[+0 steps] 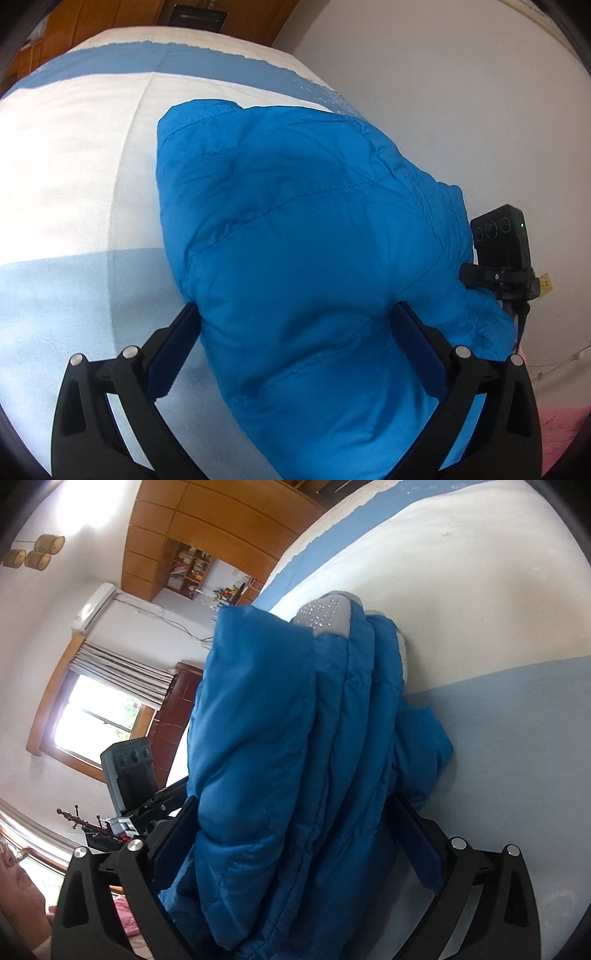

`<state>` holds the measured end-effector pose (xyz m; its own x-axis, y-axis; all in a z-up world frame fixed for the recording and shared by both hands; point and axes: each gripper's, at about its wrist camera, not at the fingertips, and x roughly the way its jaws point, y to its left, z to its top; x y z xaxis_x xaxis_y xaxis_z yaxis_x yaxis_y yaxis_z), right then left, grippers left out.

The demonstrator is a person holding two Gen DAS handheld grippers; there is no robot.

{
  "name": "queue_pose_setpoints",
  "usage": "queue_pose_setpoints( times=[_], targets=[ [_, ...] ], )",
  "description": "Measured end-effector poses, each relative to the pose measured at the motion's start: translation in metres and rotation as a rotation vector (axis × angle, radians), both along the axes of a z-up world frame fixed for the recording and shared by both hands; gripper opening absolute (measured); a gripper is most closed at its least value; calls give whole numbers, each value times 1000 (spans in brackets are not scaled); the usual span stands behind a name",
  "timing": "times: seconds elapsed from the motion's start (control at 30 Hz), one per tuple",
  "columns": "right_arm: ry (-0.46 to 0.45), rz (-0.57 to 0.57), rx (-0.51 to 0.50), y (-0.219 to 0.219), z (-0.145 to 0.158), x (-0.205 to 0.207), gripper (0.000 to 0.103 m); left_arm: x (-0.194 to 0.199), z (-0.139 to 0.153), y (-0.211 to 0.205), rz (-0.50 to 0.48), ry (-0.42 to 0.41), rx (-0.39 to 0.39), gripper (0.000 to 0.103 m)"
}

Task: Fold large clothes
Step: 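Grasp the jacket bundle with both tools and lift it, folding it in half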

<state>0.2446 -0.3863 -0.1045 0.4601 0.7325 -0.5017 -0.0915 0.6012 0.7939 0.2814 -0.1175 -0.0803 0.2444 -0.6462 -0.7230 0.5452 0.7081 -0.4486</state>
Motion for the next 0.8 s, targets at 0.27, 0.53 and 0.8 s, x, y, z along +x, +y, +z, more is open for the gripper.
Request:
queue_pose_setpoints(
  times=[0.27, 0.53, 0.8],
  targets=[
    [47, -4, -26, -4, 2, -12, 99, 14, -16, 20, -19, 164, -81, 101],
    [6, 25, -5, 12, -1, -10, 100, 11, -24, 8, -57, 195, -164, 101],
    [-43, 23, 0, 20, 7, -16, 69, 2, -13, 3, -67, 160, -193, 88]
  ],
)
